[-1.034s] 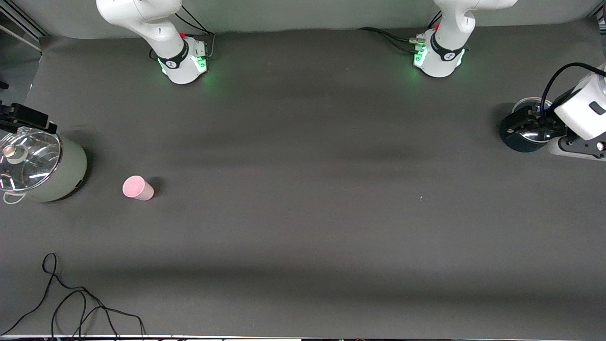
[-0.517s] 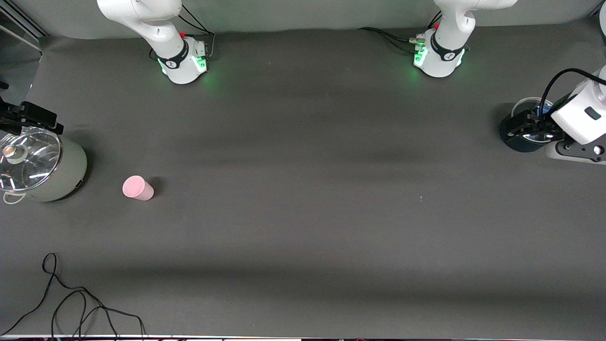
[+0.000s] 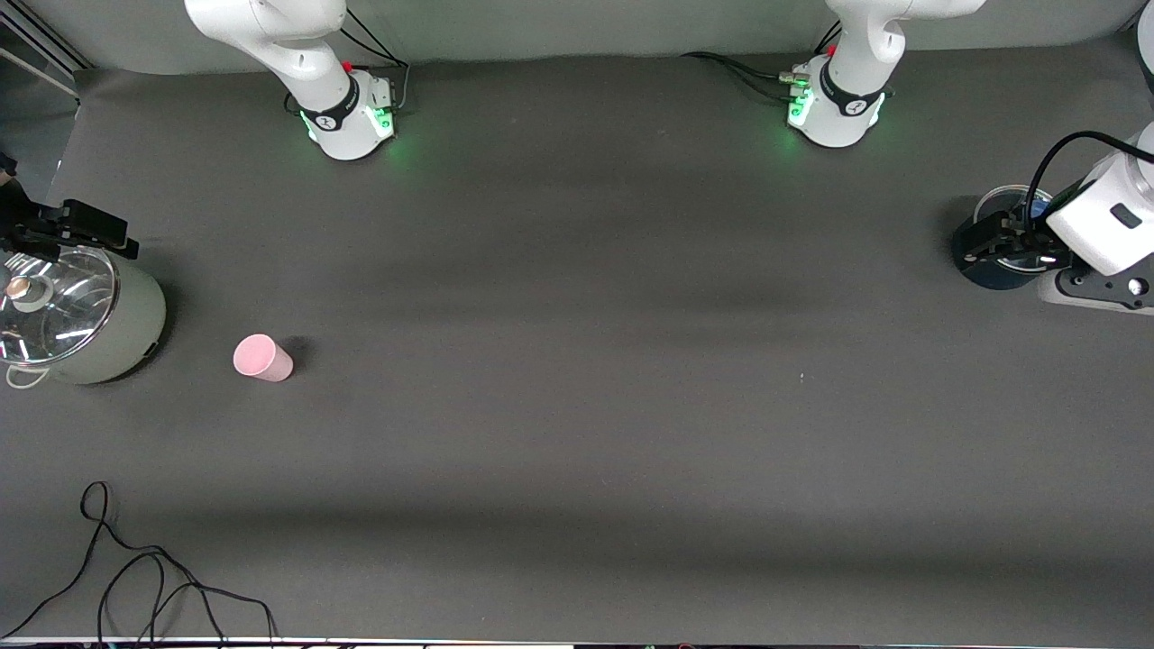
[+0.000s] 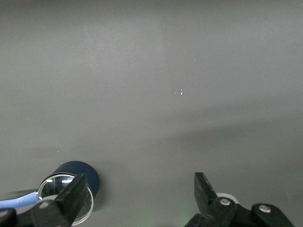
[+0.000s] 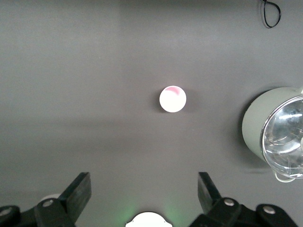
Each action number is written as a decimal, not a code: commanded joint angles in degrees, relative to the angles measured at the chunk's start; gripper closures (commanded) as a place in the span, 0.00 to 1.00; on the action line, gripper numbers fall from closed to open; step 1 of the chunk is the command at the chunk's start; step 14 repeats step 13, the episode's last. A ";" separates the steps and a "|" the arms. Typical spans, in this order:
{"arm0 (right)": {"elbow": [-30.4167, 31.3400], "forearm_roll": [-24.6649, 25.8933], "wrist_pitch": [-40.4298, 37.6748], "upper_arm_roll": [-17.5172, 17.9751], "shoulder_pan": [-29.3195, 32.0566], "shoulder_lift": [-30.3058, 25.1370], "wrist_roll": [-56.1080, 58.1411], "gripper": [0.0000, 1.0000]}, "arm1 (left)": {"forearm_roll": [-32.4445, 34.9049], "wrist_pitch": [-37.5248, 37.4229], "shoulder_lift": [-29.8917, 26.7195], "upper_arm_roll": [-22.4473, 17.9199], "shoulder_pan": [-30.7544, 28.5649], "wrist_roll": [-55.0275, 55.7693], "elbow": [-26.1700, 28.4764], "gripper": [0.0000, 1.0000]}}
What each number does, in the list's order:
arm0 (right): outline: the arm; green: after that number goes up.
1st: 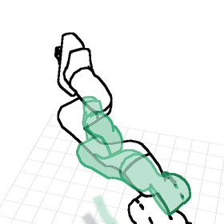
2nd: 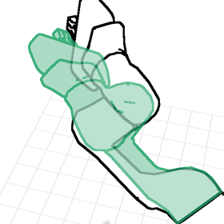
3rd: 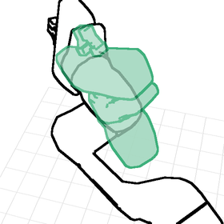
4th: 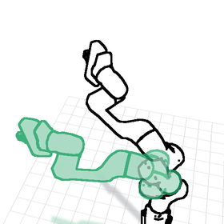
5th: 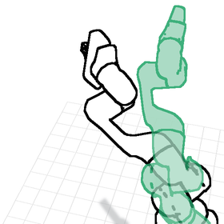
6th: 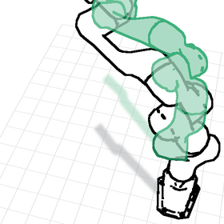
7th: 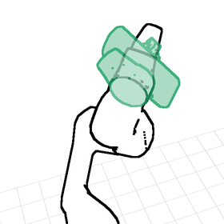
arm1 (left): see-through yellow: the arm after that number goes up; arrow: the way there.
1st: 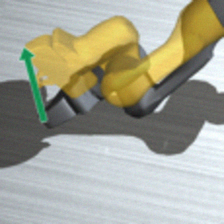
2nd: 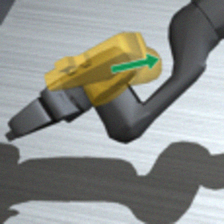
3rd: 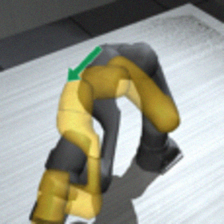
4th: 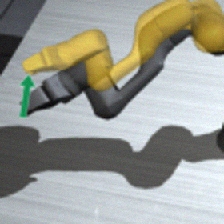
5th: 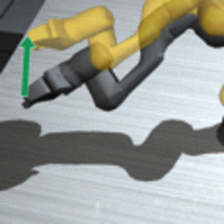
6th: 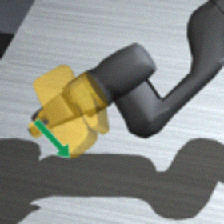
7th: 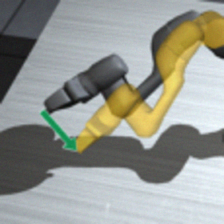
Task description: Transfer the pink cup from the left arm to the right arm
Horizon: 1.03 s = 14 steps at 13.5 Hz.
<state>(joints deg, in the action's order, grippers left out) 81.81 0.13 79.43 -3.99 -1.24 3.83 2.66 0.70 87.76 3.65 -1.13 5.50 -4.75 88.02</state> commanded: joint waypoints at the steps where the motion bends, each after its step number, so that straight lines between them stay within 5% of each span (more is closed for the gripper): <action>1: -0.07 1.28 0.11 0.04 -0.17 -0.05 -0.21 0.00 | -0.78 0.74 -1.54 -0.19 0.39 0.18 1.01 0.00; 14: -4.90 1.02 -0.33 -0.49 0.27 2.15 -0.11 0.00 | -1.14 0.83 -1.45 -0.19 0.30 2.11 1.10 0.00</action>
